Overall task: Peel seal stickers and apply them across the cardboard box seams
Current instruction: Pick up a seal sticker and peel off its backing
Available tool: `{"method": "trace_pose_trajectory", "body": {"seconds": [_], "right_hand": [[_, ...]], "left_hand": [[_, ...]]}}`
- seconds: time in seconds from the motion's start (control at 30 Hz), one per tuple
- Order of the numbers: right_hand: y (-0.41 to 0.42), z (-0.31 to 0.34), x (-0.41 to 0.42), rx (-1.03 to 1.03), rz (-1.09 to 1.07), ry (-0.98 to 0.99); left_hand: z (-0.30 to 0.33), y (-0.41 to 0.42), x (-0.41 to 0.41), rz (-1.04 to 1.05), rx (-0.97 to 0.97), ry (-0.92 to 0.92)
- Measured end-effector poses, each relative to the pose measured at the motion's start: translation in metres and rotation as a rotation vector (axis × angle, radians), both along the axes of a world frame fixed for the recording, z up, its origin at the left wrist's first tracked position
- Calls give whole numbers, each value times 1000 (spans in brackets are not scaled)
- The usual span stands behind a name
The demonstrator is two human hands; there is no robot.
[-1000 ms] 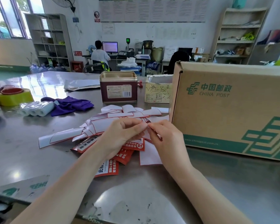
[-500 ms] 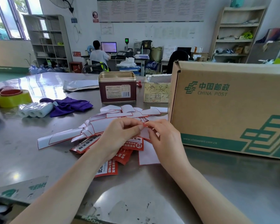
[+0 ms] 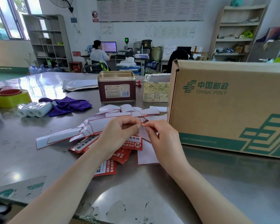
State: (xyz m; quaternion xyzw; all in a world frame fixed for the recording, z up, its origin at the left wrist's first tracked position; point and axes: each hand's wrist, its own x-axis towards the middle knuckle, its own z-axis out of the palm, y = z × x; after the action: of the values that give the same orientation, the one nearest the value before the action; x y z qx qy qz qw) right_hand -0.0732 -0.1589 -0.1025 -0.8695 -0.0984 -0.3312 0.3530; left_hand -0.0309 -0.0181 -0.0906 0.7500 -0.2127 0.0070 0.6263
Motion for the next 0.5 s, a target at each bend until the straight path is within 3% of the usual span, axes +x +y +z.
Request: {"method": "trace_pose_trajectory", "body": {"seconds": [0.33,0.5], "right_hand": [[-3,2,0,67,21,41],[-8,3,2,190,-27,61]], "left_hand": [[-2,-2,0,-16,187,-246],[-1,-4,-3,-45,115,-176]]}}
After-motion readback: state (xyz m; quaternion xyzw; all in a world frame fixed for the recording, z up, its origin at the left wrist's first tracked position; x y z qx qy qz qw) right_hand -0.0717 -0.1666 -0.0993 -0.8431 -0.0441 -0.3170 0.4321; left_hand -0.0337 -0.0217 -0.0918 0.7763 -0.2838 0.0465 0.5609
